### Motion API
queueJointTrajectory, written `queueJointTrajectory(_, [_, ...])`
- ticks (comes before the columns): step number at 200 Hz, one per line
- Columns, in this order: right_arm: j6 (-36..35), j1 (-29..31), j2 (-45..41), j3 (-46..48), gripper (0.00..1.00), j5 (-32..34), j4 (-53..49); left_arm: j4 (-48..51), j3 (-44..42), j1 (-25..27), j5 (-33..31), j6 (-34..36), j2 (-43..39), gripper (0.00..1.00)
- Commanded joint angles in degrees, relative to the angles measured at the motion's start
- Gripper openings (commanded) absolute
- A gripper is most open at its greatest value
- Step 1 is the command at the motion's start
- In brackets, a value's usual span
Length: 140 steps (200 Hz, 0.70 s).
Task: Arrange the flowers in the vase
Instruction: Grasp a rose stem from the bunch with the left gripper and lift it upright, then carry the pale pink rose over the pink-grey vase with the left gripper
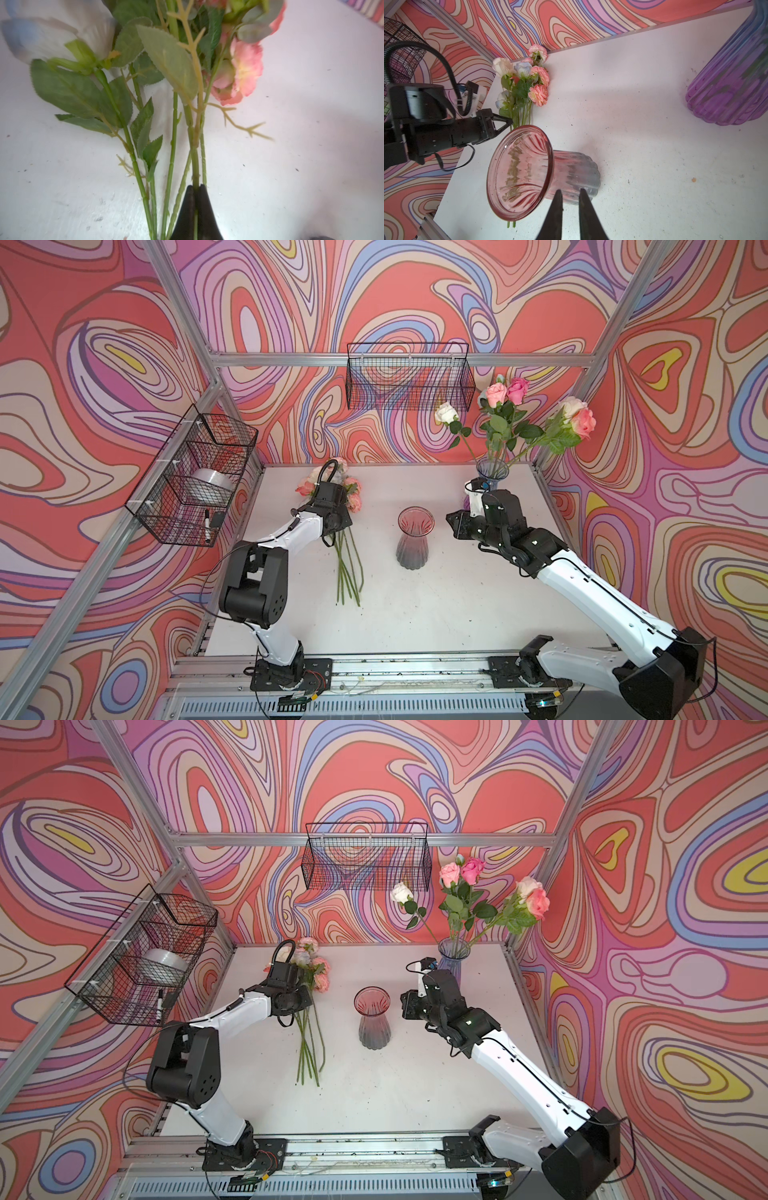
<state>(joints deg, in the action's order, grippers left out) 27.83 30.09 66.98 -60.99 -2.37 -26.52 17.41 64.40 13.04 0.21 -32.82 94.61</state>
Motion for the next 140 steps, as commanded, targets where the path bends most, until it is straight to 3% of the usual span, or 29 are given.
queueJointTrajectory(1, [0.2,0.1,-1.5,-0.1,0.15,-0.2,0.8,0.7,-2.0,-0.3,3.6,-1.9,-7.7,0.00])
queueJointTrajectory(59, [-1.8,0.1,-4.9,3.2,0.18,-4.6,9.6,-5.3,-8.5,0.6,13.3,3.1,-30.3,0.00])
queueJointTrajectory(91, [-3.7,0.2,-6.8,6.3,0.33,-12.1,17.9,-7.4,-8.7,5.4,15.0,9.6,-38.4,0.00])
queueJointTrajectory(125, [-4.3,0.2,-5.6,9.1,0.54,-24.4,24.3,-11.8,-8.1,10.1,18.6,13.2,-40.9,0.00])
queueJointTrajectory(140, [-3.4,0.2,-4.7,11.0,0.58,-30.4,27.6,-15.3,-7.6,12.2,18.8,14.6,-41.5,0.00])
